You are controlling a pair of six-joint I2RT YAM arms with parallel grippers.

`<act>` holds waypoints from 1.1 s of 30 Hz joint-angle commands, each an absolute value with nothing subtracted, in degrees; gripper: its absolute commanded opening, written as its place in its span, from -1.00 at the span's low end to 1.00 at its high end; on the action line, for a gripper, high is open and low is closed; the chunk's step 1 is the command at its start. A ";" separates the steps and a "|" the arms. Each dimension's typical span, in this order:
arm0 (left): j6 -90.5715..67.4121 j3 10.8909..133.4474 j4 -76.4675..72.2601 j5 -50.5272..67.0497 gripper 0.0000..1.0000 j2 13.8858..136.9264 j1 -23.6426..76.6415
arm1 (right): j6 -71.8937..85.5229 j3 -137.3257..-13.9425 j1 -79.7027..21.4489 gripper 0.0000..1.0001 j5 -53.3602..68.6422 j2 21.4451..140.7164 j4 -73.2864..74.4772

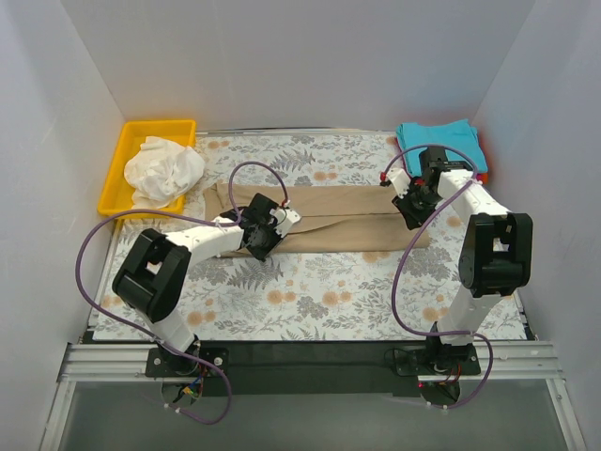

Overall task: Fold and stack the t-shirts
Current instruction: Fold the tshirt

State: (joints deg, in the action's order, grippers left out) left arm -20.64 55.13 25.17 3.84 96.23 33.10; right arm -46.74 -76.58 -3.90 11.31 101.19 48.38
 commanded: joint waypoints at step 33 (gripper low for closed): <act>-13.36 87.79 19.86 4.13 -0.81 115.48 20.22 | -46.32 -76.99 -3.25 -0.49 14.06 101.08 49.13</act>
